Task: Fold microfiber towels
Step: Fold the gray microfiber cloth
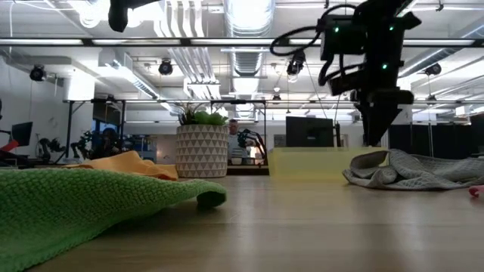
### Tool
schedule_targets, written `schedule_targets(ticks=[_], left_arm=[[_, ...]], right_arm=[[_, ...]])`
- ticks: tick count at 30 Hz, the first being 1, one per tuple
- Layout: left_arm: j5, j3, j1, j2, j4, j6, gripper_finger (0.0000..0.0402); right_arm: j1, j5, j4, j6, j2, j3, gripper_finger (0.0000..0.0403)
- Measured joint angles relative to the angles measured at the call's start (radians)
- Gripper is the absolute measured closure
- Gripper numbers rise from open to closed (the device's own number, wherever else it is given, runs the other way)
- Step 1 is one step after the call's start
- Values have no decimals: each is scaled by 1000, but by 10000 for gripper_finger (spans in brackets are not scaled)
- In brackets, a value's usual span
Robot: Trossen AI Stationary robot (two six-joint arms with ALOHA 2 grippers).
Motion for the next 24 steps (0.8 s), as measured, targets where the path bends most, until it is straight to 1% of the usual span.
schedule_targets(ticks=[10, 14, 17, 21, 22, 24], left_arm=[[27, 1, 0, 47, 10, -2, 402], [30, 4, 0, 69, 25, -1, 402], [31, 4, 0, 78, 30, -2, 402], [31, 5, 0, 88, 34, -1, 402], [31, 5, 0, 88, 41, 1, 402], [31, 4, 0, 86, 49, 2, 402]], right_arm=[[-19, -8, 36, -25, 61, -10, 252], [-26, 20, 36, -21, 112, -16, 263], [-36, 26, 33, -16, 153, -17, 295], [-41, 26, 26, 7, 158, 6, 373], [-41, 26, 23, 8, 149, 14, 383], [-41, 25, 3, 32, 122, 43, 388]])
